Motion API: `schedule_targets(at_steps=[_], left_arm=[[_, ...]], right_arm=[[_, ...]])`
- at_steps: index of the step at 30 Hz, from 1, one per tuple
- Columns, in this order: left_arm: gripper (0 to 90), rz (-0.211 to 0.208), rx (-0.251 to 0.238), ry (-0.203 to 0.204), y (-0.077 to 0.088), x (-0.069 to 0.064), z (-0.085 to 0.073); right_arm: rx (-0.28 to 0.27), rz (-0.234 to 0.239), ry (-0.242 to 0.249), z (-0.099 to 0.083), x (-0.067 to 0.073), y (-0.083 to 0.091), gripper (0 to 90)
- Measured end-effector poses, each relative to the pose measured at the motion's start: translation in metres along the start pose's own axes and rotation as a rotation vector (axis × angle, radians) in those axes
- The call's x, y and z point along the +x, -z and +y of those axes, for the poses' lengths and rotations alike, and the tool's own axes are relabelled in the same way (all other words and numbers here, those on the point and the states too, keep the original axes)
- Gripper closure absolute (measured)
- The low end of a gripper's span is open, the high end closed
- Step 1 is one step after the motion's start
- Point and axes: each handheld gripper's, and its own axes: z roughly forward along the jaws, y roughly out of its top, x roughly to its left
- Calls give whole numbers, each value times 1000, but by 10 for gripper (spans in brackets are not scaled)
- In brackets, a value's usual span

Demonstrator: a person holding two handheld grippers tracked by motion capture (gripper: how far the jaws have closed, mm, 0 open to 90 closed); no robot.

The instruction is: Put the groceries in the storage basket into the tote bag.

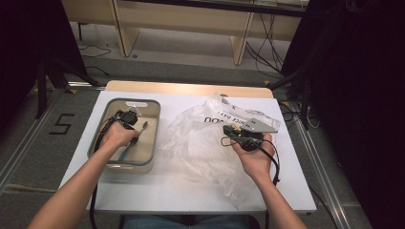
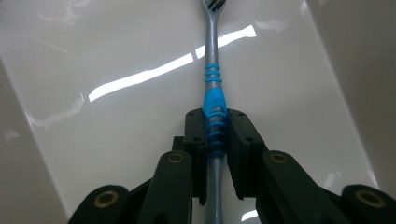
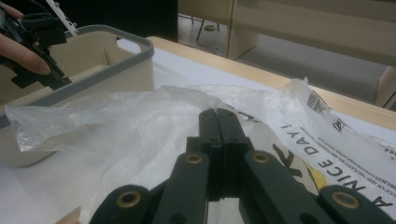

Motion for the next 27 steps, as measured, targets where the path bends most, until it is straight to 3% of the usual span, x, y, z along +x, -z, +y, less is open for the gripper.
schedule_targets(at_steps=[9,27], left_arm=[[786,-8,-59,3,7,0,-2],[785,-38,-249,31,30,5,-8]], right_arm=[[-1,0,0,0,0,0,900],[0,1,0,0,0,0,900]])
